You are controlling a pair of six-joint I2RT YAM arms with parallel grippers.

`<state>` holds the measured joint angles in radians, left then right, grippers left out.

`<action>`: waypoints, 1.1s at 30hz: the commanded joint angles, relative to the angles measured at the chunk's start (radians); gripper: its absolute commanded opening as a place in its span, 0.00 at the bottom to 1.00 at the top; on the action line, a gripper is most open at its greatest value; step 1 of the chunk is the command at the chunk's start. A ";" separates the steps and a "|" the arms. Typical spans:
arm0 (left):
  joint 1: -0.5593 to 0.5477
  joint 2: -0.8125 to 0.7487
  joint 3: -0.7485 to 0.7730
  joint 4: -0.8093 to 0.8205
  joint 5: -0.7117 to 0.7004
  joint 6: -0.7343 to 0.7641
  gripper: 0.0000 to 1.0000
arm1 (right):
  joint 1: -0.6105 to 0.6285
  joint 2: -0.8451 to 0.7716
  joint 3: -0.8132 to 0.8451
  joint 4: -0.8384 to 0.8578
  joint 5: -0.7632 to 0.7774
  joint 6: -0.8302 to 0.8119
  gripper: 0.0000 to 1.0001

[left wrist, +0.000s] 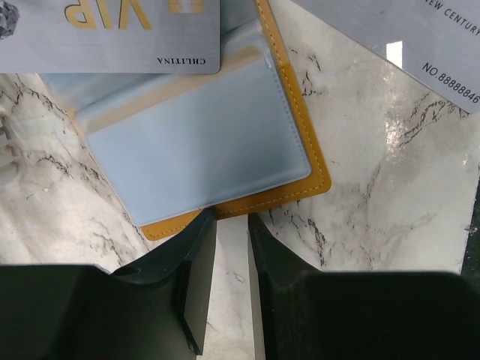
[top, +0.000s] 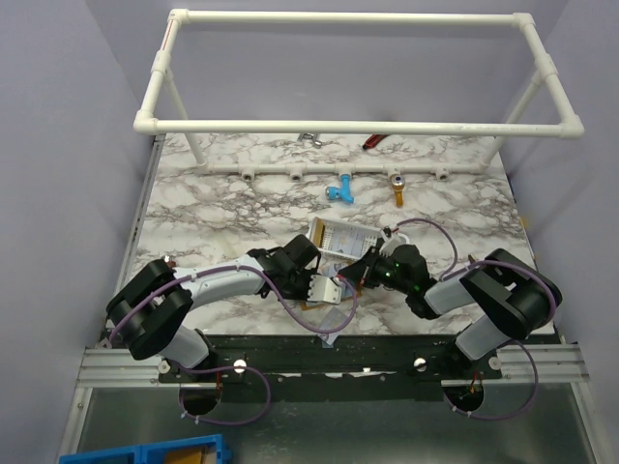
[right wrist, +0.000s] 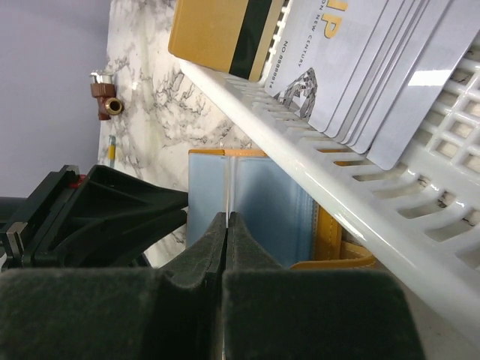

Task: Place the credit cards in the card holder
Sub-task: Insert the credit card into the card holder.

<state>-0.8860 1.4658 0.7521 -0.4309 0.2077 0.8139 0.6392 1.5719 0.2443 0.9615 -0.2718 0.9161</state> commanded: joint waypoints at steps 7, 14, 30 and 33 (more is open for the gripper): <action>-0.008 0.039 0.014 -0.027 -0.017 -0.007 0.23 | -0.004 0.069 -0.010 0.095 0.008 0.003 0.01; -0.008 0.044 0.013 -0.031 -0.021 -0.005 0.19 | -0.003 0.090 -0.006 0.096 -0.042 -0.005 0.01; -0.010 0.064 0.024 -0.059 -0.009 -0.020 0.02 | 0.014 0.106 0.058 0.013 -0.109 -0.030 0.01; -0.015 0.062 0.014 -0.063 0.000 -0.027 0.00 | 0.014 0.057 0.023 -0.006 -0.048 -0.023 0.01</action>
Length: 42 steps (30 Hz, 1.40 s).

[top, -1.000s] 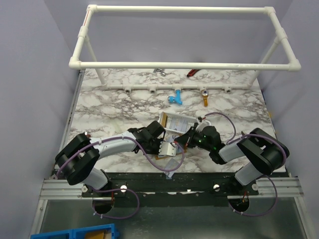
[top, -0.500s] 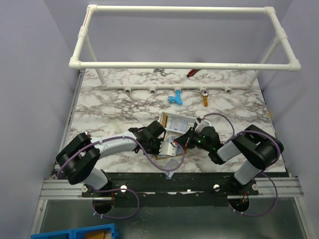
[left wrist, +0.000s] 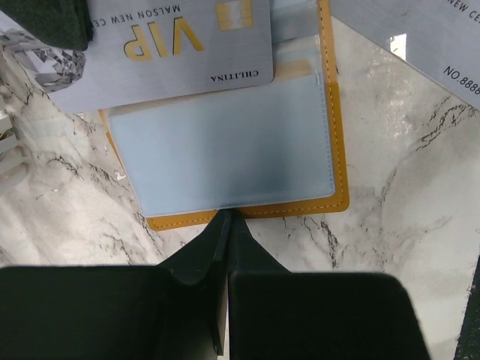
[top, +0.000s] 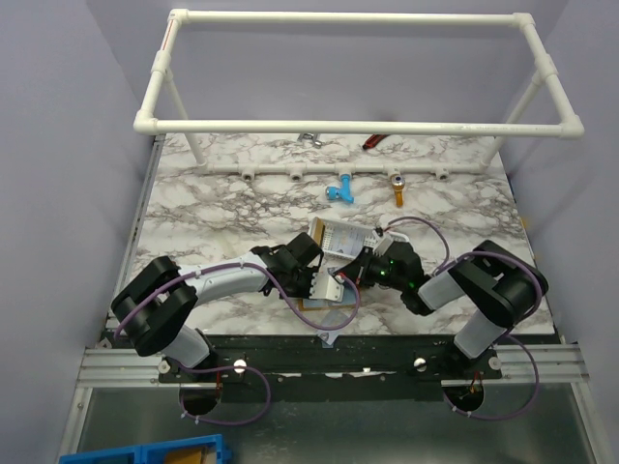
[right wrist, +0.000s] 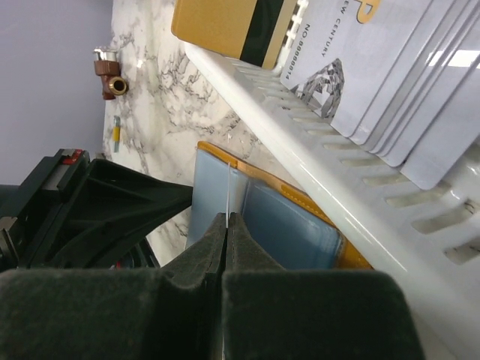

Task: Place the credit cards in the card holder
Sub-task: Insert the credit card into the card holder.

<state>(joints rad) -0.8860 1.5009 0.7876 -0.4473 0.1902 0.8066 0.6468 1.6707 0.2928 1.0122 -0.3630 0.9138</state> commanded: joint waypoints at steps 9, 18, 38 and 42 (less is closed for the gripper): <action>-0.041 0.030 -0.039 -0.068 0.017 -0.088 0.00 | 0.007 -0.122 -0.115 -0.009 0.184 0.042 0.01; -0.083 0.066 -0.031 -0.075 -0.048 -0.192 0.00 | 0.008 0.084 -0.144 0.317 0.117 0.153 0.01; -0.085 0.092 -0.031 -0.056 -0.031 -0.220 0.00 | 0.054 0.148 -0.129 0.351 0.175 0.148 0.01; -0.085 0.090 -0.032 -0.057 -0.027 -0.220 0.00 | 0.062 0.174 -0.117 0.364 0.171 0.149 0.01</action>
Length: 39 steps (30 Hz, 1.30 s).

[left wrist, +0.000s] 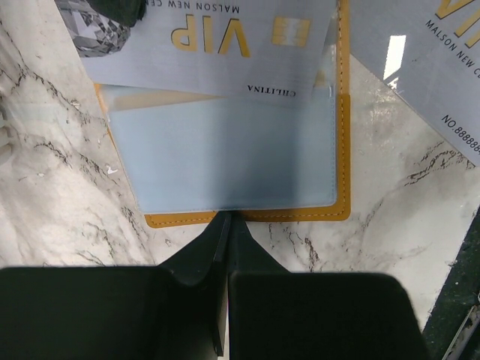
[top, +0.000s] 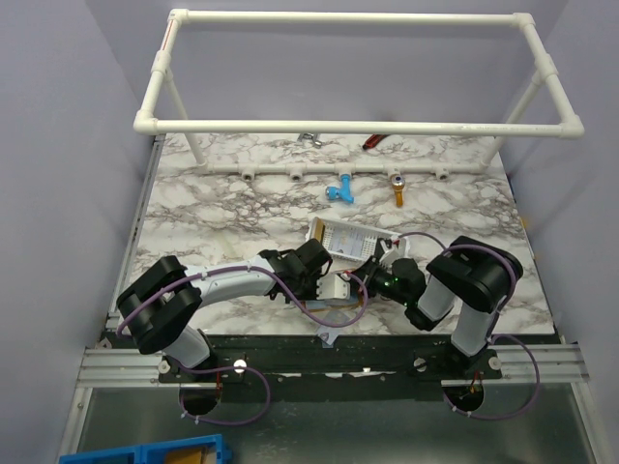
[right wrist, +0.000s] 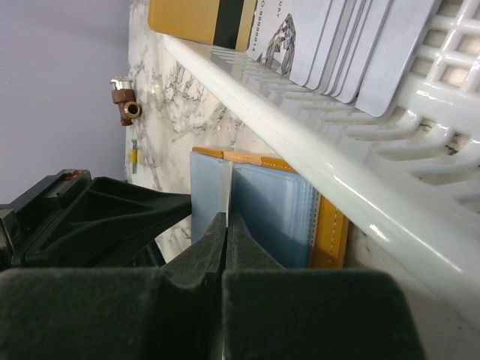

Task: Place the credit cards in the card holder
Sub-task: Insert the credit card into the card holder.

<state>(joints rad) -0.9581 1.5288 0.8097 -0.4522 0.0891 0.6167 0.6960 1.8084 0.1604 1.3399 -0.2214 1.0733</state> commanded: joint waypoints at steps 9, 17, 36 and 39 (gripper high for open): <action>-0.013 0.061 -0.049 -0.059 0.085 -0.029 0.00 | 0.017 0.048 0.047 -0.022 -0.004 -0.024 0.01; -0.013 0.059 -0.040 -0.065 0.066 -0.013 0.00 | 0.017 -0.003 0.077 -0.168 -0.053 -0.074 0.01; -0.013 0.054 -0.052 -0.050 0.056 -0.003 0.00 | -0.011 -0.017 0.105 -0.300 -0.146 -0.121 0.01; -0.012 0.057 -0.044 -0.053 0.055 -0.005 0.00 | -0.014 -0.004 0.111 -0.300 -0.157 -0.120 0.01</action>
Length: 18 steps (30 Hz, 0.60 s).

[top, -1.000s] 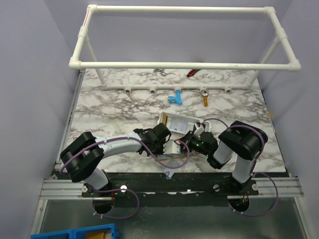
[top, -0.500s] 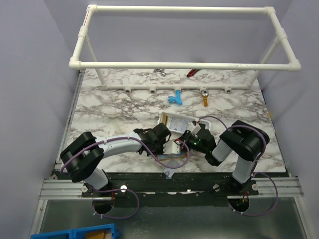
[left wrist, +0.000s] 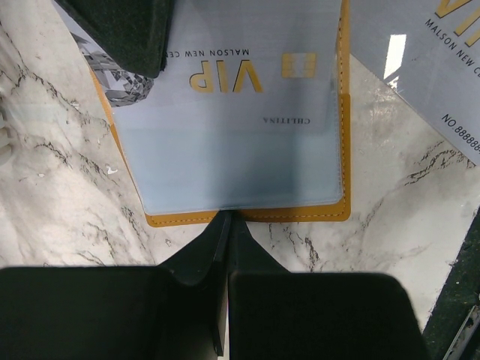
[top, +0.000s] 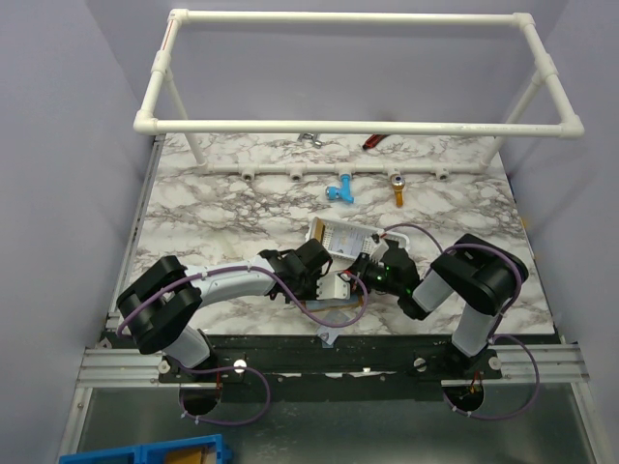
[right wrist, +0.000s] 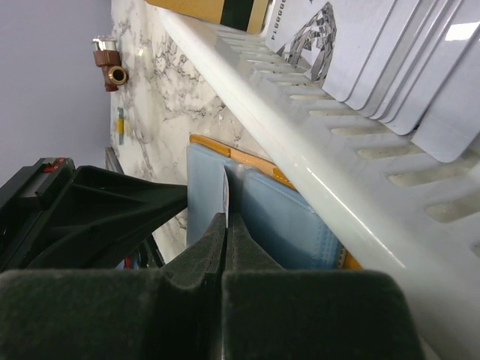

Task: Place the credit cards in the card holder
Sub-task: Insert the credit card into the card holder.

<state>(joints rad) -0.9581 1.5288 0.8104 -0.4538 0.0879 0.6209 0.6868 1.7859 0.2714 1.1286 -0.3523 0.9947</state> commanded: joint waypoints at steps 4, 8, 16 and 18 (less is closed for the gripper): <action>-0.013 0.057 -0.036 -0.058 0.057 -0.006 0.00 | -0.006 0.031 0.019 -0.093 -0.045 -0.049 0.01; -0.013 0.058 -0.034 -0.058 0.058 -0.004 0.00 | -0.005 0.052 0.043 -0.104 -0.067 -0.062 0.01; -0.013 0.054 -0.038 -0.058 0.060 -0.002 0.00 | -0.004 0.016 0.086 -0.311 -0.020 -0.094 0.09; -0.012 0.053 -0.042 -0.056 0.057 0.000 0.00 | -0.004 -0.035 0.085 -0.389 0.012 -0.108 0.27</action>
<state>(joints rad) -0.9581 1.5291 0.8116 -0.4549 0.0879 0.6235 0.6853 1.7954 0.3653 0.9901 -0.4057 0.9443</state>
